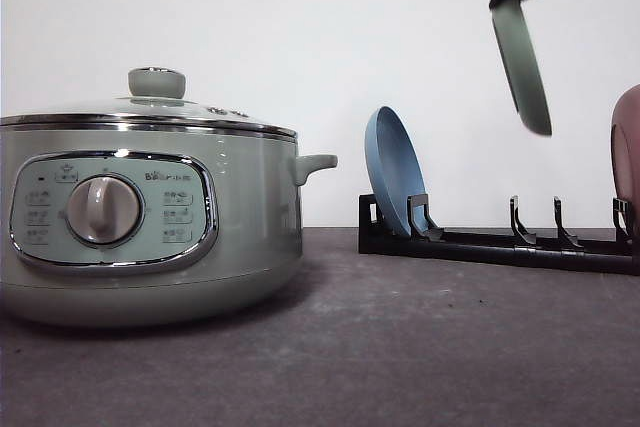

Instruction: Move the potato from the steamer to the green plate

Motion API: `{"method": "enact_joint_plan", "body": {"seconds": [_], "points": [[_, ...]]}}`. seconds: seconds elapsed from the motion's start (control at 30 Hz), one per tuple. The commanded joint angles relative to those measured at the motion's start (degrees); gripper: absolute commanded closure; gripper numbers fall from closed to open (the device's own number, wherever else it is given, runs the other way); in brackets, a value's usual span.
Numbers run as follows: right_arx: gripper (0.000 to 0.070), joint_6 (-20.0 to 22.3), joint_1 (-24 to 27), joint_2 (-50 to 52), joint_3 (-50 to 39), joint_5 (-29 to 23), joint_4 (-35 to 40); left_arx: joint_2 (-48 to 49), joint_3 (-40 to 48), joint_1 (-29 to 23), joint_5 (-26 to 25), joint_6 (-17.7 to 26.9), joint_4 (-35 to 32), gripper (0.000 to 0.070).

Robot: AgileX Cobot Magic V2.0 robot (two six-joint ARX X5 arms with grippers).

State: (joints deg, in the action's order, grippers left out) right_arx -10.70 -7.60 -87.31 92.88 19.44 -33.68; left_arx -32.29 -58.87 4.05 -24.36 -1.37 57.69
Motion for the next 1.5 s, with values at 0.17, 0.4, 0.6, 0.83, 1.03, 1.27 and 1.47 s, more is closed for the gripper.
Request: {"method": "enact_joint_plan", "body": {"seconds": [0.17,0.4,0.6,0.83,1.03,1.27,1.47], "points": [[0.0696,8.1,-6.4,7.5,1.7,-2.1,-9.3,-0.3,-1.4,0.2,-0.2,0.7,-0.5,0.0134],[0.0696,14.7,-16.3,11.8,1.7,-11.9,-23.9,-0.3,-1.4,0.2,-0.2,0.7,-0.5,0.0134],[0.0697,16.1,-28.0,12.1,0.4,-23.2,-34.5,-0.3,-1.4,0.2,-0.2,0.7,-0.5,0.0134],[0.0697,13.3,-40.9,12.1,-8.5,-31.9,-35.9,-0.3,-1.4,0.2,-0.2,0.7,-0.5,0.0134],[0.0697,10.3,-48.4,12.1,-20.6,-35.4,-32.2,-0.3,-1.4,0.2,-0.2,0.7,-0.5,0.0134],[0.0697,7.8,-54.0,11.0,-30.1,-37.6,-26.6,-0.3,-1.4,0.2,-0.2,0.7,-0.5,0.0134],[0.0697,7.5,-57.1,7.0,-33.0,-37.5,-23.4,-0.3,-1.4,0.2,-0.2,0.7,-0.5,0.0134]]}}
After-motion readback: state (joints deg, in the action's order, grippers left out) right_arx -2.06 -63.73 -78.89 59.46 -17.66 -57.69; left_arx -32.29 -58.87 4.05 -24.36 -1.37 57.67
